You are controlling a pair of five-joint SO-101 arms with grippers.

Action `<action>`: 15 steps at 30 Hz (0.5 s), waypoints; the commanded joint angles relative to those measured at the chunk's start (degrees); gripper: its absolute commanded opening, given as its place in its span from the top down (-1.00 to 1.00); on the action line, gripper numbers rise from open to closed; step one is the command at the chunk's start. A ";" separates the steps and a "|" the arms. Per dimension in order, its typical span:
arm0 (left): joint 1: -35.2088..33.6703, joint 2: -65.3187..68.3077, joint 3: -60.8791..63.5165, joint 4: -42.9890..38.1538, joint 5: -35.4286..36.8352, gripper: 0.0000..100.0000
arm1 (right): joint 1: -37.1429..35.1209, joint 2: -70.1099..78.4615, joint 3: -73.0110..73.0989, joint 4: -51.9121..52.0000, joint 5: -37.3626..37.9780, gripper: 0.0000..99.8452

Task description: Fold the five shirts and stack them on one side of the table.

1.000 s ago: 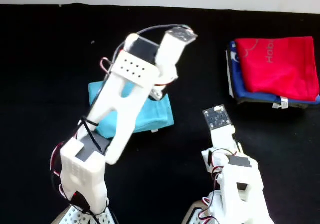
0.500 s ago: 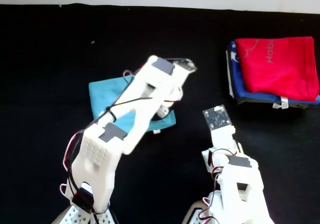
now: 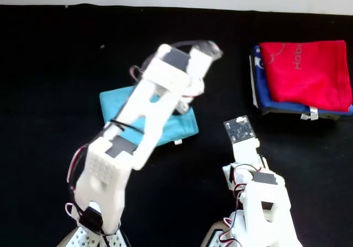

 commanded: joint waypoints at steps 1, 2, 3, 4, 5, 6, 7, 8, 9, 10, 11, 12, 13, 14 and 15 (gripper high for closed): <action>-3.74 -6.64 -5.32 4.66 0.44 0.98 | 0.31 0.13 1.80 -1.45 0.09 0.99; -4.70 -8.48 -5.49 5.10 0.44 0.98 | 0.31 0.13 1.80 -1.45 0.09 0.99; -5.93 -10.86 -5.23 5.10 0.44 0.98 | 0.31 0.13 1.80 -1.45 0.09 0.99; -7.08 -13.49 -4.44 5.10 0.44 0.98 | 0.31 0.13 1.80 -1.45 0.09 0.99; -8.04 -16.13 -3.03 5.10 0.35 0.98 | 0.31 0.13 1.80 -1.45 0.09 0.99; -8.75 -18.59 -0.84 5.10 0.26 0.98 | 0.31 0.13 1.80 -1.45 -0.35 0.99; -9.27 -21.14 2.24 5.10 0.26 0.98 | 0.31 0.13 1.80 -1.45 -1.32 0.99; -9.45 -23.60 5.85 5.10 0.18 0.98 | 0.40 0.13 1.80 -1.54 -2.20 0.99; -10.15 -26.07 10.24 5.01 0.18 0.98 | 0.48 0.13 1.80 -1.54 -2.90 0.99; -11.12 -28.35 14.55 5.01 0.18 0.98 | 0.48 0.13 1.80 -1.54 -3.08 0.99; -11.91 -30.46 19.12 4.92 0.09 0.98 | 0.48 0.13 1.80 -1.71 -3.08 0.99; -13.14 -32.22 23.25 4.66 0.00 0.98 | 0.48 0.13 1.80 -2.24 -3.08 0.99; -14.99 -33.98 27.74 2.73 0.00 0.98 | 0.48 0.13 1.80 -2.42 -3.08 0.99; -16.92 -35.91 32.13 -0.18 0.00 0.98 | 0.48 0.13 1.80 -2.42 -3.08 0.99; -19.12 -37.67 36.70 -3.52 0.00 0.98 | 0.48 0.13 1.80 -2.42 -3.08 0.99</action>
